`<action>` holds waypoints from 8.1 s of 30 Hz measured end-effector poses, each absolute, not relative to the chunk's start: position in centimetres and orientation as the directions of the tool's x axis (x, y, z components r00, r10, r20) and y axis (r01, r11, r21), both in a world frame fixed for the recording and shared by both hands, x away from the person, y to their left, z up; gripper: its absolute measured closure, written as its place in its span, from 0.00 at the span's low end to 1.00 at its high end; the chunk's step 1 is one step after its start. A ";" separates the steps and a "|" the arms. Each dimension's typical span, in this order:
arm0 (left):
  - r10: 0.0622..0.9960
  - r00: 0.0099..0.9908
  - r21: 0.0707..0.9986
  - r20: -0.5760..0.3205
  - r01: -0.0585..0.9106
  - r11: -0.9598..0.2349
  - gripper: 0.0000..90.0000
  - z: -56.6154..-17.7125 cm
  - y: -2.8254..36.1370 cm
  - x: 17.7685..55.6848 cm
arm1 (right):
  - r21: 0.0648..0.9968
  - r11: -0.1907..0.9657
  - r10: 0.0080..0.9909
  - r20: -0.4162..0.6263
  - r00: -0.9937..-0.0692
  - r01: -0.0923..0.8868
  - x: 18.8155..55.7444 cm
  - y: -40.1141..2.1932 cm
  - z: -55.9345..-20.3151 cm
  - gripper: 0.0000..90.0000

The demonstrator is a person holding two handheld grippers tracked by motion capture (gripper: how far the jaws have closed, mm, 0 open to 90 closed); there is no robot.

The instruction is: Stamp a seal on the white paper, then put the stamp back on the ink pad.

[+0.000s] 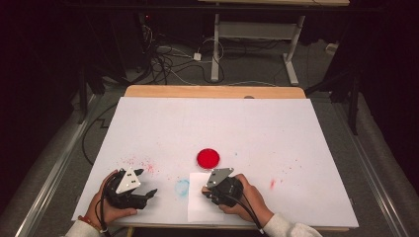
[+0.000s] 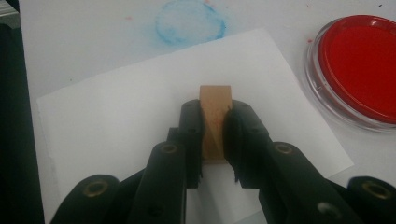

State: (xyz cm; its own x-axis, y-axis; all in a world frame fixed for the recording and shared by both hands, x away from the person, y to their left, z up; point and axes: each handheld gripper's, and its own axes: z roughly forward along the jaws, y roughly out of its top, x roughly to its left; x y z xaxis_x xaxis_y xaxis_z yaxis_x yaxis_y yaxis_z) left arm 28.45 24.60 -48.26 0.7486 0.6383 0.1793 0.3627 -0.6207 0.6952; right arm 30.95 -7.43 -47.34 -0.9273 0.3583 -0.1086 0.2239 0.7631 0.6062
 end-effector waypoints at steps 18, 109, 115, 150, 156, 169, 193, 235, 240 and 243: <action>0.634 0.752 0.693 0.180 0.361 -0.624 0.22 -48.3 24.4 28.6 | 0.610 0.762 0.354 -0.112 -0.928 0.217 30.9 -7.5 -47.5 0.85; 0.631 0.757 0.695 0.170 0.362 -0.621 0.21 -48.4 24.6 28.8 | 0.724 0.639 0.525 -0.166 -0.835 0.258 36.3 -10.4 -40.4 0.84; 0.632 0.756 0.700 0.167 0.361 -0.617 0.21 -48.4 24.7 28.8 | 0.715 0.642 0.527 -0.147 -0.837 0.279 37.5 -9.5 -40.7 0.84; 0.625 0.763 0.693 0.166 0.360 -0.624 0.22 -48.5 24.7 28.8 | 0.613 0.699 0.532 -0.101 -0.841 0.368 39.6 -6.6 -45.7 0.84; 0.626 0.762 0.691 0.167 0.362 -0.625 0.22 -48.5 24.7 28.8 | 0.614 0.696 0.538 -0.102 -0.837 0.372 39.5 -6.6 -45.7 0.83; 0.627 0.761 0.692 0.166 0.363 -0.624 0.22 -48.5 24.7 28.8 | 0.619 0.691 0.544 -0.105 -0.832 0.374 39.5 -6.8 -45.5 0.79; 0.630 0.759 0.693 0.168 0.363 -0.622 0.22 -48.5 24.7 28.8 | 0.687 0.634 0.547 -0.072 -0.834 0.356 39.4 -7.1 -45.1 0.65; 0.631 0.756 0.691 0.174 0.364 -0.625 0.22 -48.5 24.6 28.8 | 0.829 0.514 0.633 -0.196 -0.749 0.218 36.3 -12.8 -38.7 0.41; 0.631 0.756 0.691 0.172 0.364 -0.625 0.22 -48.5 24.6 28.7 | 0.844 0.502 0.632 -0.210 -0.746 0.187 35.2 -13.7 -38.2 0.37; 0.631 0.756 0.692 0.173 0.363 -0.624 0.22 -48.4 24.7 28.7 | 0.848 0.499 0.632 -0.215 -0.744 0.179 34.6 -14.1 -38.1 0.36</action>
State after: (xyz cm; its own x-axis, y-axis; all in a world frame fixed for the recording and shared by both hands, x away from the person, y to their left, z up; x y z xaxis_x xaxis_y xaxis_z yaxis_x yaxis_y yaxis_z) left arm 28.72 24.66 -48.43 0.7559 0.6314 0.1728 0.3629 -0.6239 0.6921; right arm 34.59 -14.14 -38.07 -0.7441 0.6325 -0.2150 0.1792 0.4991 0.8478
